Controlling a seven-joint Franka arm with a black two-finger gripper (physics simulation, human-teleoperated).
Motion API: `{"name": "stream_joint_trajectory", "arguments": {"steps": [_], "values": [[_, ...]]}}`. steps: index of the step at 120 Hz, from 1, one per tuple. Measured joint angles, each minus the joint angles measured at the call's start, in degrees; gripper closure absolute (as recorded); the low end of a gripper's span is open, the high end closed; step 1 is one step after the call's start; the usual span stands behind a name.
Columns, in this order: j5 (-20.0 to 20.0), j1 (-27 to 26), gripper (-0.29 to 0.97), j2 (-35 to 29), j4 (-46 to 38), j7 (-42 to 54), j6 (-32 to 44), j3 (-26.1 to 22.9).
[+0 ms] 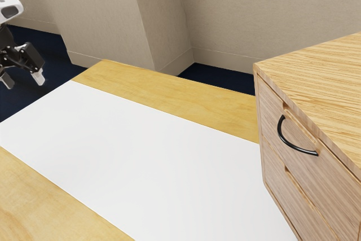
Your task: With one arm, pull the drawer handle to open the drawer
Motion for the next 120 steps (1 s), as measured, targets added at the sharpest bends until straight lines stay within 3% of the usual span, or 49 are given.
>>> {"name": "stream_joint_trajectory", "arguments": {"steps": [23, 30, 39, 54, 72, 87, 108, 120], "values": [[-3.50, 0.11, 0.02, 0.05, 0.27, 0.00, -0.06, 3.25], [-3.54, -0.17, 0.02, 0.63, 7.68, -0.29, -1.56, 2.77], [-3.20, -0.20, 0.02, 1.34, 16.09, -2.36, -3.80, -2.23], [-3.71, -1.59, 0.02, 4.66, 18.36, -10.74, -4.13, -12.37], [-12.53, -1.57, 0.02, 4.94, 15.13, -19.70, 0.44, -13.12], [-18.40, -0.29, 0.02, -1.00, 3.06, -25.38, 7.72, -13.38], [-20.83, -0.28, 0.03, -5.03, -3.91, -34.20, 14.78, -20.01], [-19.38, -0.76, 0.03, -8.03, -6.79, -40.12, 16.66, -24.88]]}}
